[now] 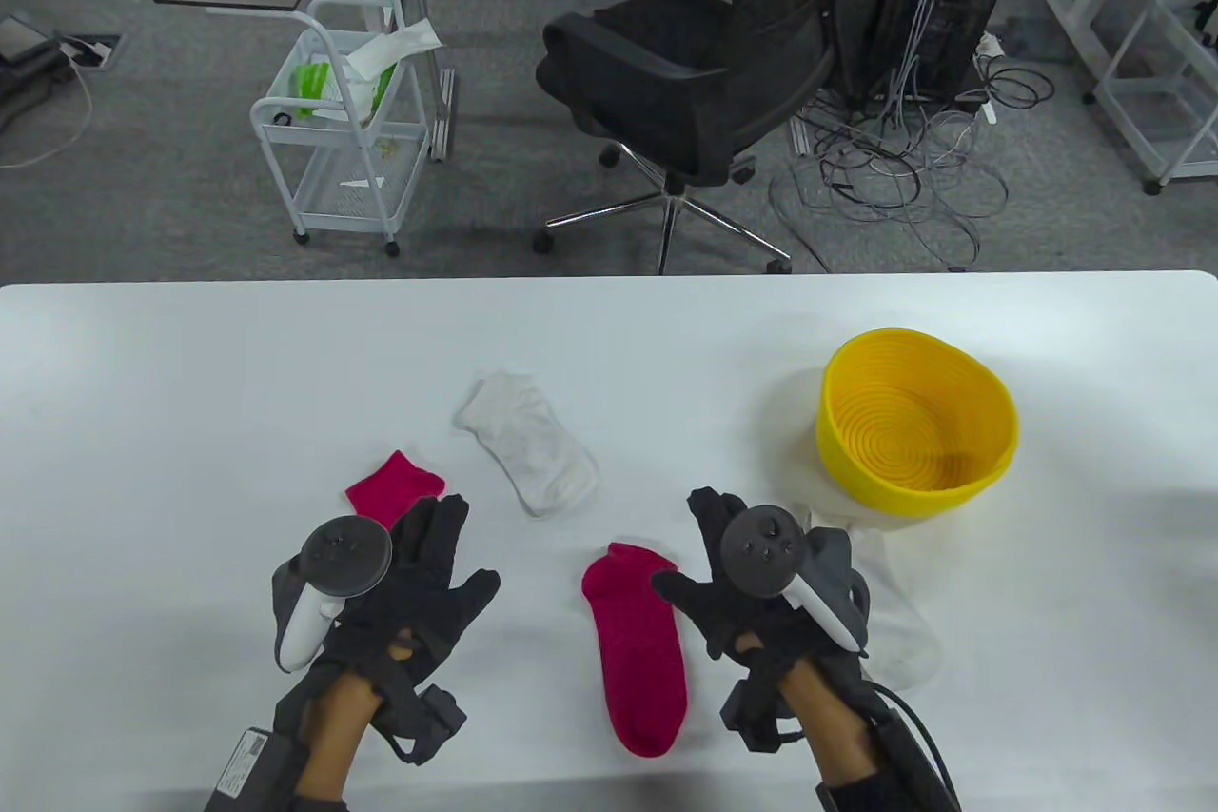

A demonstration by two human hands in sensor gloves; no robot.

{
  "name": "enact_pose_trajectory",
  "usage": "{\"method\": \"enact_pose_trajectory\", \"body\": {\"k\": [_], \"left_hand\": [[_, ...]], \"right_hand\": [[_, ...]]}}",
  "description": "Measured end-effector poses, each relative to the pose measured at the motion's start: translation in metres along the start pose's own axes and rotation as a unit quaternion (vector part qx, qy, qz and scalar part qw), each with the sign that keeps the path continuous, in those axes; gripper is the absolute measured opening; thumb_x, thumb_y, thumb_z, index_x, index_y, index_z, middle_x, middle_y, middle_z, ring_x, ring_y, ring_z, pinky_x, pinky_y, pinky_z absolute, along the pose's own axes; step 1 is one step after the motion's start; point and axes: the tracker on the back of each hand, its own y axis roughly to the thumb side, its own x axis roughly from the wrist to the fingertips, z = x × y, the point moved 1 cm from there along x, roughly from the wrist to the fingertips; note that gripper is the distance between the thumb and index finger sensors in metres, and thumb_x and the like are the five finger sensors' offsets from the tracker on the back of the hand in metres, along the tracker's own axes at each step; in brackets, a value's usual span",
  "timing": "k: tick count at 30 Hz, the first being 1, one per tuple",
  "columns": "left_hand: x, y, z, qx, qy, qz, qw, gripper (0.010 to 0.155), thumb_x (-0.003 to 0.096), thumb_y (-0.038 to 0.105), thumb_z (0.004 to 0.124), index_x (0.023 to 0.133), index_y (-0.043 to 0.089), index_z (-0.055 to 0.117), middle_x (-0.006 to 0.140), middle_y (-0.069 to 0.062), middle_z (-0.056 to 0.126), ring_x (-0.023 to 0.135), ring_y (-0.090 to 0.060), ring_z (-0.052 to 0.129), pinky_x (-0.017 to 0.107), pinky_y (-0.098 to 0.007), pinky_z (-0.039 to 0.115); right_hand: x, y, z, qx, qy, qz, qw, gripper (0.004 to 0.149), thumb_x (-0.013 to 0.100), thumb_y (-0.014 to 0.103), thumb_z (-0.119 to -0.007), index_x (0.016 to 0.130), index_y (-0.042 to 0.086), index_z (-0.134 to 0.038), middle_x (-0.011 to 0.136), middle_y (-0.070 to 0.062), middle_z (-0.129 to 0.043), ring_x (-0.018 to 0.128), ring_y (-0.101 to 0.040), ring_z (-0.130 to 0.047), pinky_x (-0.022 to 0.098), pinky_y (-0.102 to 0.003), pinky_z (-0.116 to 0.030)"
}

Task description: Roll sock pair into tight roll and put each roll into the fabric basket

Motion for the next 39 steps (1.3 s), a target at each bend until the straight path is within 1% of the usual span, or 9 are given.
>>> {"method": "enact_pose_trajectory", "body": {"k": [5, 7, 9, 12, 19, 24, 31, 37, 39], "left_hand": [[-0.002, 0.004, -0.007, -0.009, 0.038, 0.016, 0.999, 0.082, 0.0379, 0.062, 0.071, 0.104, 0.04, 0.028, 0.115, 0.006, 0.012, 0.112, -0.024, 0.007, 0.075, -0.057, 0.014], [-0.003, 0.005, -0.01, -0.001, 0.037, 0.013, 0.999, 0.081, 0.038, 0.062, 0.071, 0.104, 0.039, 0.029, 0.115, 0.006, 0.013, 0.112, -0.024, 0.008, 0.075, -0.056, 0.014], [-0.004, 0.005, -0.015, 0.012, 0.057, 0.012, 0.998, 0.081, 0.0379, 0.062, 0.071, 0.105, 0.038, 0.031, 0.115, 0.007, 0.015, 0.112, -0.023, 0.01, 0.075, -0.055, 0.015], [-0.005, 0.002, -0.028, 0.011, 0.073, 0.003, 0.997, 0.08, 0.0388, 0.062, 0.07, 0.105, 0.038, 0.031, 0.115, 0.006, 0.017, 0.112, -0.024, 0.015, 0.076, -0.052, 0.018], [0.001, 0.0, -0.072, 0.019, 0.16, -0.035, 0.986, 0.074, 0.0392, 0.057, 0.073, 0.104, 0.032, 0.048, 0.115, 0.003, 0.04, 0.111, -0.027, 0.04, 0.077, -0.047, 0.038], [0.022, -0.005, -0.088, 0.06, 0.176, -0.098, 0.978, 0.069, 0.04, 0.053, 0.075, 0.103, 0.032, 0.055, 0.113, 0.001, 0.049, 0.106, -0.028, 0.054, 0.074, -0.046, 0.051], [0.064, -0.024, -0.091, 0.098, 0.186, -0.191, 0.959, 0.065, 0.0394, 0.047, 0.08, 0.1, 0.034, 0.063, 0.104, -0.001, 0.062, 0.089, -0.027, 0.071, 0.064, -0.044, 0.062], [0.093, -0.033, -0.091, 0.149, 0.212, -0.244, 0.935, 0.062, 0.0386, 0.044, 0.082, 0.098, 0.035, 0.068, 0.087, -0.003, 0.083, 0.067, -0.026, 0.089, 0.05, -0.043, 0.074], [0.099, -0.035, -0.092, 0.166, 0.23, -0.267, 0.921, 0.06, 0.0382, 0.045, 0.083, 0.096, 0.036, 0.07, 0.074, -0.003, 0.094, 0.055, -0.025, 0.097, 0.043, -0.042, 0.078]], "right_hand": [[-0.02, -0.012, -0.001, 0.006, 0.013, 0.009, 1.0, 0.094, 0.036, 0.075, -0.065, 0.108, 0.035, -0.02, 0.12, -0.004, -0.033, 0.112, -0.04, -0.037, 0.073, -0.066, -0.042], [-0.022, -0.018, -0.001, 0.004, -0.006, 0.011, 1.0, 0.095, 0.036, 0.077, -0.064, 0.108, 0.034, -0.018, 0.12, -0.004, -0.033, 0.112, -0.041, -0.037, 0.073, -0.066, -0.043], [-0.02, -0.022, -0.003, 0.011, -0.008, 0.002, 1.0, 0.094, 0.036, 0.076, -0.064, 0.108, 0.035, -0.019, 0.119, -0.004, -0.034, 0.112, -0.04, -0.038, 0.073, -0.066, -0.044], [-0.012, -0.03, -0.012, -0.006, 0.007, -0.017, 1.0, 0.094, 0.035, 0.077, -0.064, 0.107, 0.036, -0.019, 0.119, -0.002, -0.036, 0.112, -0.039, -0.04, 0.073, -0.065, -0.045], [-0.006, -0.035, -0.015, 0.005, 0.019, -0.032, 0.999, 0.093, 0.035, 0.076, -0.064, 0.107, 0.036, -0.021, 0.119, -0.001, -0.039, 0.112, -0.038, -0.042, 0.074, -0.064, -0.046], [-0.005, -0.033, -0.017, 0.011, 0.027, -0.028, 0.999, 0.092, 0.036, 0.076, -0.064, 0.107, 0.036, -0.022, 0.119, -0.001, -0.04, 0.112, -0.037, -0.044, 0.074, -0.063, -0.047], [-0.002, -0.038, -0.022, 0.012, 0.039, -0.042, 0.998, 0.091, 0.036, 0.075, -0.065, 0.108, 0.035, -0.023, 0.118, -0.001, -0.043, 0.111, -0.037, -0.046, 0.073, -0.063, -0.049], [0.0, -0.041, -0.021, 0.016, 0.043, -0.049, 0.998, 0.091, 0.036, 0.074, -0.065, 0.108, 0.035, -0.024, 0.118, -0.001, -0.044, 0.111, -0.037, -0.047, 0.073, -0.063, -0.049], [0.0, -0.04, -0.021, 0.016, 0.044, -0.049, 0.998, 0.091, 0.036, 0.074, -0.065, 0.108, 0.035, -0.025, 0.118, -0.001, -0.044, 0.111, -0.037, -0.047, 0.073, -0.063, -0.049]]}}
